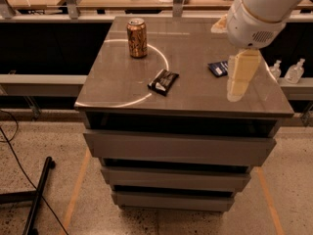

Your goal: Pick rxbar chocolate

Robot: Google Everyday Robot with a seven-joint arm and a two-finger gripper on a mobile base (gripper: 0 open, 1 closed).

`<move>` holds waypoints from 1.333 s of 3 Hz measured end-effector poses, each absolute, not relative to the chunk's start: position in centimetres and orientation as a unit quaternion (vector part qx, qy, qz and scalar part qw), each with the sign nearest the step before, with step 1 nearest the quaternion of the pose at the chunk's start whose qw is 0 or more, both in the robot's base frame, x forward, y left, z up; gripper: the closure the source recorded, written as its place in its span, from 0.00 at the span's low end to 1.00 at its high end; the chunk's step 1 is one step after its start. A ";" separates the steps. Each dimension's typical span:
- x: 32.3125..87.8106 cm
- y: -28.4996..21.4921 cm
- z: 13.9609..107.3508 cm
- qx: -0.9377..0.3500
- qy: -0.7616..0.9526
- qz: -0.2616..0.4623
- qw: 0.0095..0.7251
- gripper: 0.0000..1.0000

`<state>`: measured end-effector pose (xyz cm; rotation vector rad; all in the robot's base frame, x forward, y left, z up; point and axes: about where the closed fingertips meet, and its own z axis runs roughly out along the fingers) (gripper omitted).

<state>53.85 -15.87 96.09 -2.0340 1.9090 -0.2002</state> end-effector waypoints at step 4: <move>62.5 -10.5 92.0 -0.808 0.560 -0.069 0.170 0.00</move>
Offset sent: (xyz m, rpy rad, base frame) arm 0.0310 0.0286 -0.0165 -0.0056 0.0004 0.0990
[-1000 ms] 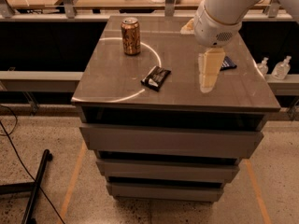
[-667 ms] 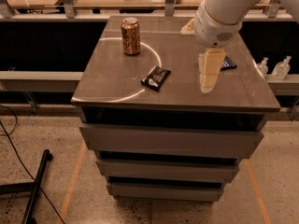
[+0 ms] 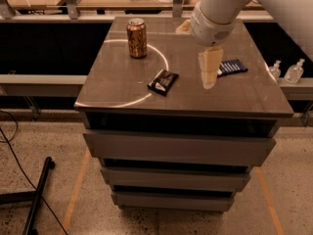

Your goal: Pick rxbar chocolate

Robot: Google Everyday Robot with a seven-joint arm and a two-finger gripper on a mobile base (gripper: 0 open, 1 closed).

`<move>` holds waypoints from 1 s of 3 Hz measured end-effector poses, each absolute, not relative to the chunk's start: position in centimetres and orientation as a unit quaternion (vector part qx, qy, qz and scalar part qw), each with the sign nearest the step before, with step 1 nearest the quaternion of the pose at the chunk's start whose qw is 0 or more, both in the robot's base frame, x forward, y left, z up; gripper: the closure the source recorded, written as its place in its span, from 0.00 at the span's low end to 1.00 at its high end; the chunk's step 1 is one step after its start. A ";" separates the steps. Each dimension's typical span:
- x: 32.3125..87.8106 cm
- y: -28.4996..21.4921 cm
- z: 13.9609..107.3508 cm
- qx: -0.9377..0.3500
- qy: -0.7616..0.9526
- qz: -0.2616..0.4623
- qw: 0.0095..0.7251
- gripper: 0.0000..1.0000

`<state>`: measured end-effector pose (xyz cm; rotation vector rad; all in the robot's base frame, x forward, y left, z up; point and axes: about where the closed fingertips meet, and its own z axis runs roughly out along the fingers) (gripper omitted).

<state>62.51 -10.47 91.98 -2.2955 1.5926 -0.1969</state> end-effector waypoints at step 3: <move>68.0 -5.3 85.0 -0.881 0.446 -0.052 0.151 0.00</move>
Offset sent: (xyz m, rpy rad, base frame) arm 0.0685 0.0535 -0.0876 -0.0598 0.0293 0.3127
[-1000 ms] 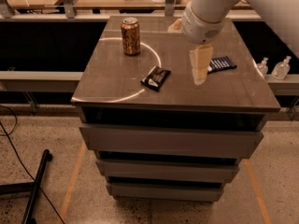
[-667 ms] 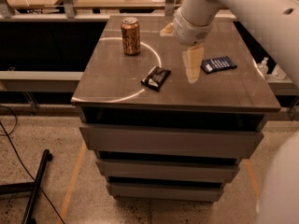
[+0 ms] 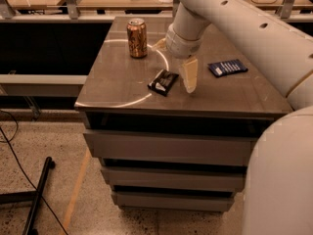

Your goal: Pick rxbar chocolate

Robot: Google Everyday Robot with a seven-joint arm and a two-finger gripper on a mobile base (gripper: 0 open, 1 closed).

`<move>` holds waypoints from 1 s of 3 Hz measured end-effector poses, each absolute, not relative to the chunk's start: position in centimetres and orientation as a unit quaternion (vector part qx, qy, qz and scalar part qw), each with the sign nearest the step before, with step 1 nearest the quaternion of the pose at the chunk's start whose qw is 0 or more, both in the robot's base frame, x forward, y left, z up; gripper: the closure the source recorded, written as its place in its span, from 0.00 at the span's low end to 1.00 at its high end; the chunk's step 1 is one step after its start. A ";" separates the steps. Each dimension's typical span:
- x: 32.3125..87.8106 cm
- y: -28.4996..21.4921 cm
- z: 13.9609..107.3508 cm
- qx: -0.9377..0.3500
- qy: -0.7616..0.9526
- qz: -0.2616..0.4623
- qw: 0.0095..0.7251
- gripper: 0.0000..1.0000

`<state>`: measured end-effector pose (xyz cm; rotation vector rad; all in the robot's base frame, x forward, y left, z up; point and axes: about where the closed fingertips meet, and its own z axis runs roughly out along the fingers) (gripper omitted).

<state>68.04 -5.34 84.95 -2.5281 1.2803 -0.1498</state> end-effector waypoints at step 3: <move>66.9 -4.8 86.5 -0.897 0.417 -0.079 0.122 0.00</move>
Offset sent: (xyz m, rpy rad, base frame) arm -0.0133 0.0042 0.0254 -0.1098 -0.0423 0.0410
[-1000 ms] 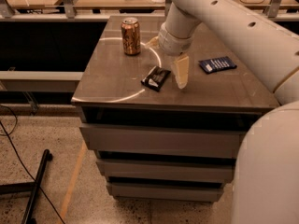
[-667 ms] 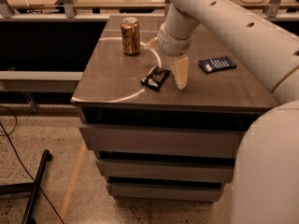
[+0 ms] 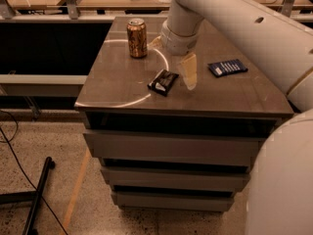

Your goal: Pick rxbar chocolate

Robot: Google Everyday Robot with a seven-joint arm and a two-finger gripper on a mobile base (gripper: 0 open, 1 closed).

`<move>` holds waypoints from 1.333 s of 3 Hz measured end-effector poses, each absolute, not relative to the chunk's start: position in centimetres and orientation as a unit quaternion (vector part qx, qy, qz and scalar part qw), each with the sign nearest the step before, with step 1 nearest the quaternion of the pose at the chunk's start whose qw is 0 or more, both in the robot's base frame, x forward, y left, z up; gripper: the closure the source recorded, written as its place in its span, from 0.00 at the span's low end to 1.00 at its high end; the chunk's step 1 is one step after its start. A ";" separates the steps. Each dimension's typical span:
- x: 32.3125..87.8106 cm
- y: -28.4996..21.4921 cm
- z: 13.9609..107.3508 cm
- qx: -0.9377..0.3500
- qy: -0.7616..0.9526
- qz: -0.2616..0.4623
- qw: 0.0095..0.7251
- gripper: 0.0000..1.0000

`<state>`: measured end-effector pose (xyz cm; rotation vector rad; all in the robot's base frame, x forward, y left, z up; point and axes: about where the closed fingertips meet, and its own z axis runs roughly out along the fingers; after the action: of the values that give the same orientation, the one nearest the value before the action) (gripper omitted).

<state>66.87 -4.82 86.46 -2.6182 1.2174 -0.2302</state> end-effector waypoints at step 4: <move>65.5 -2.1 83.8 -0.944 0.317 -0.065 0.063 0.18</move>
Offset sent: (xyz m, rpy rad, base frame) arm -0.0154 0.0255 -0.0163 -0.1442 0.0740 0.2231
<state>65.47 -2.10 83.82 -2.8512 0.9590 -0.1954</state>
